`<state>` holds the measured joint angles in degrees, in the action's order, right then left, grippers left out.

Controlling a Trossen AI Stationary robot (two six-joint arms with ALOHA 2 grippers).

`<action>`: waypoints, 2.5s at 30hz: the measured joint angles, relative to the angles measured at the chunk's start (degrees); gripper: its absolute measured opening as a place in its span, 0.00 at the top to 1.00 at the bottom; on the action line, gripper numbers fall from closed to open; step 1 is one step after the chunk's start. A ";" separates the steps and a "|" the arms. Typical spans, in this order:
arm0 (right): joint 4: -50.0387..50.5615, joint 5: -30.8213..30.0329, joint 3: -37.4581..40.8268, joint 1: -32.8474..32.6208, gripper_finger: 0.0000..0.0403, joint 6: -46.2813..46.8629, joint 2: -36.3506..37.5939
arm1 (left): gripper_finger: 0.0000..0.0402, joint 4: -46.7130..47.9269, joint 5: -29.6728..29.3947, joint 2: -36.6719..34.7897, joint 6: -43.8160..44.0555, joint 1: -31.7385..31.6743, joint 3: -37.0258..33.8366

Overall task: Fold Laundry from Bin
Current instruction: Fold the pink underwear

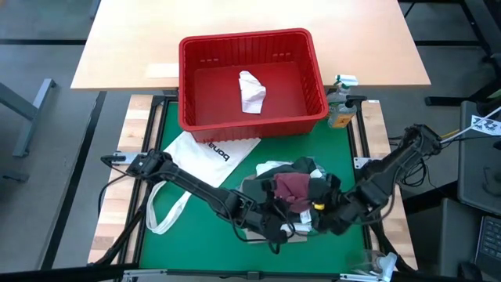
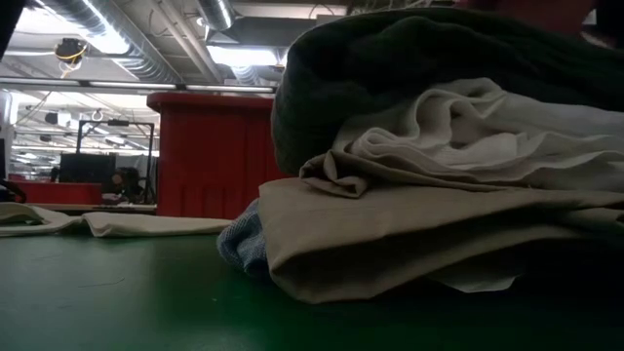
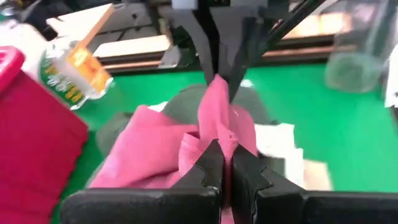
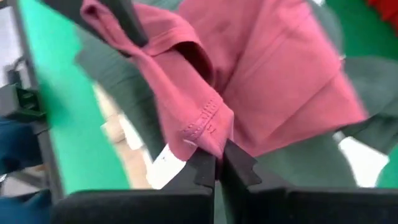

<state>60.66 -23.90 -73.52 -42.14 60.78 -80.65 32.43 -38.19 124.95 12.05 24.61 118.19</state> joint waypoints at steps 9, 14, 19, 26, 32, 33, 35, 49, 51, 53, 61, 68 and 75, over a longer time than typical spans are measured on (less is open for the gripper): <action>4.67 -1.12 0.02 8.72 0.97 -9.06 0.14 | 0.99 7.38 -6.16 -0.04 0.88 -2.49 0.00; 6.48 -1.49 0.02 12.69 0.97 -13.23 0.14 | 0.99 13.72 -6.28 -0.04 4.53 -4.16 0.00; 5.91 -1.38 0.02 15.45 0.97 -18.59 0.14 | 0.99 15.45 -5.62 -0.04 5.44 -5.53 0.00; 6.08 -0.96 0.07 17.59 0.97 -19.20 0.14 | 0.96 15.69 -5.70 -0.04 5.44 -6.63 -0.02; 6.59 -0.96 0.11 17.43 0.96 -19.18 0.14 | 0.86 16.06 -5.64 -0.04 5.42 -6.61 -0.11; 6.87 -0.96 0.11 17.43 0.96 -19.20 0.14 | 0.84 15.96 -5.66 -0.04 5.42 -6.61 -0.11; 7.52 -0.96 0.11 17.48 0.96 -19.18 0.14 | 0.81 15.84 -5.66 -0.04 5.42 -6.61 -0.11; 7.33 -0.97 0.11 17.45 0.71 -19.18 0.14 | 0.71 15.99 -6.24 -0.41 5.13 -6.55 -0.01; 7.33 -0.36 0.11 17.45 0.67 -19.18 0.28 | 0.72 16.32 -6.17 -0.65 4.71 -6.55 0.59; 7.37 1.76 0.11 17.45 0.64 -19.18 0.67 | 0.73 16.87 -6.05 -1.18 3.95 -6.50 1.57; 9.72 4.01 0.11 17.41 0.64 -19.18 1.97 | 0.76 23.35 -5.74 -1.36 3.85 -6.53 8.53; 9.37 4.71 0.11 17.37 0.64 -19.18 2.04 | 0.78 22.92 0.40 -1.36 4.28 -6.33 10.47; 8.92 3.03 0.11 17.37 0.64 -19.16 2.04 | 0.83 23.20 3.85 -0.92 4.00 -7.13 10.41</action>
<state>69.57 -20.88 -73.41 -24.77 41.62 -78.61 55.63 -34.35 124.03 16.05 17.48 128.60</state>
